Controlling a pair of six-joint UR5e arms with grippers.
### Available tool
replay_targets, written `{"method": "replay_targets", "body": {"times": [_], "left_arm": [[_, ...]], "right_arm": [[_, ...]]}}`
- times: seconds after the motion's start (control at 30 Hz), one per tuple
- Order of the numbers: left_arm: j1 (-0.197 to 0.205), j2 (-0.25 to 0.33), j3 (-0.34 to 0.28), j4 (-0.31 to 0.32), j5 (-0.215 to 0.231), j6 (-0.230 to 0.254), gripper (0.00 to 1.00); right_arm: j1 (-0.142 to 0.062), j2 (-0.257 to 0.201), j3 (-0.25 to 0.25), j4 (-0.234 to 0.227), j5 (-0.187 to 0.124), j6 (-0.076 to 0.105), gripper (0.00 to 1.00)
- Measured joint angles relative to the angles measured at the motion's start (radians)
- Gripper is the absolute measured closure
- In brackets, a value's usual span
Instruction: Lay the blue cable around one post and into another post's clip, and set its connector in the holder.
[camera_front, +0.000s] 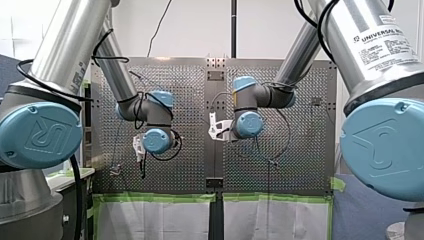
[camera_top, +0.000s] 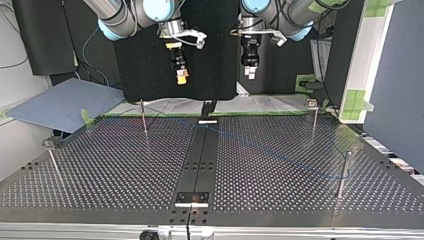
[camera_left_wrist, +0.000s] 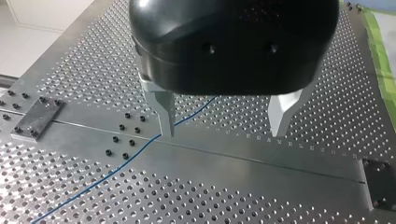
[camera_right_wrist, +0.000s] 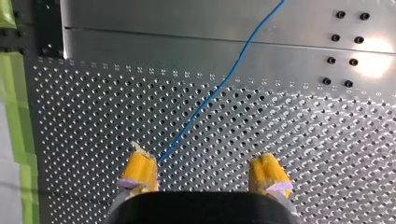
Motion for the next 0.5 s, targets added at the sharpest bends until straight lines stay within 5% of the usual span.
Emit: {"method": "replay_targets", "body": {"times": [0.5], "left_arm": [[0.0,0.0,0.0,-0.008,-0.015,0.007,0.0]], "right_arm": [[0.001,0.0,0.002,0.0,-0.004,0.003,0.01]]}}
